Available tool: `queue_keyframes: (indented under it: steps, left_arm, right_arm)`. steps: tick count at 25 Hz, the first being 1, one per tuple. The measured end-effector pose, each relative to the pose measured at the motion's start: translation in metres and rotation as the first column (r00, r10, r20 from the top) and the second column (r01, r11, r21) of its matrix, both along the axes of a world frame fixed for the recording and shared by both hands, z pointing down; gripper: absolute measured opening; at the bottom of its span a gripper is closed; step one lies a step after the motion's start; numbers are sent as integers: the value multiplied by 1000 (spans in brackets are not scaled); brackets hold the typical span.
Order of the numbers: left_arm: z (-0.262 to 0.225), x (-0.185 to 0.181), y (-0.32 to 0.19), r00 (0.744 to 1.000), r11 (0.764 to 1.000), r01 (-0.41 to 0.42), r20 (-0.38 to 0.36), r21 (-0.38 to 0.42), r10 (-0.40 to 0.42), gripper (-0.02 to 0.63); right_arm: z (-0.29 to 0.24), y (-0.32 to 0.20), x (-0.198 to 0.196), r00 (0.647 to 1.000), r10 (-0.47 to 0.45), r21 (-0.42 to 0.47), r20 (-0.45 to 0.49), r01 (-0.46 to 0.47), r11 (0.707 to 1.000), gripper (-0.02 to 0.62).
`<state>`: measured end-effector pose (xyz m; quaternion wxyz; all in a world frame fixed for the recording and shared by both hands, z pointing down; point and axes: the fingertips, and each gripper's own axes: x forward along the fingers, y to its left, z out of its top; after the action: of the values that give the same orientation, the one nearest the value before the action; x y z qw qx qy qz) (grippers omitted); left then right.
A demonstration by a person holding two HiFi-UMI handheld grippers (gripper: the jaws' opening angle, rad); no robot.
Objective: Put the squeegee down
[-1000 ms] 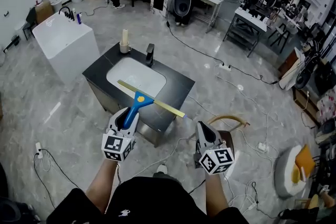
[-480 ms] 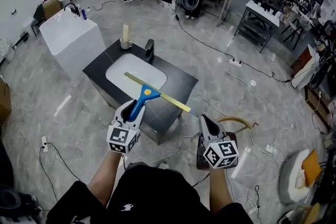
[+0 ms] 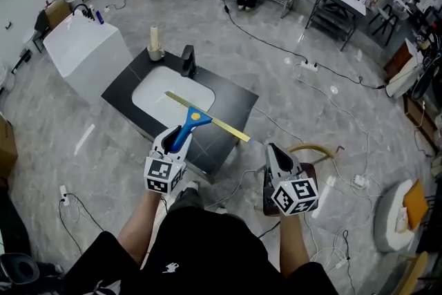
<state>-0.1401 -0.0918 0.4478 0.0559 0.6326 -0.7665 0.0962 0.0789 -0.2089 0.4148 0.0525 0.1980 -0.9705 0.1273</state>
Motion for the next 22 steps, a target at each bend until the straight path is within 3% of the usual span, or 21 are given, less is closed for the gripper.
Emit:
queue_keyframes:
  steps: [5, 14, 18, 22]
  left_arm:
    - [19, -20, -31, 996, 995, -92, 3, -30, 92, 140]
    - [52, -56, -86, 962, 956, -271, 4, -115, 273, 140]
    - [75, -65, -107, 935, 924, -349, 9, -156, 355, 140]
    - [101, -69, -122, 889, 871, -436, 40, -228, 455, 140]
  right_arm:
    - [4, -17, -15, 997, 69, 1, -21, -69, 998, 2]
    - [16, -30, -50, 979, 192, -17, -67, -194, 981, 2]
    - [21, -35, -62, 968, 236, -21, -88, -238, 971, 2]
    - [28, -40, -73, 954, 279, -30, -109, -283, 959, 2]
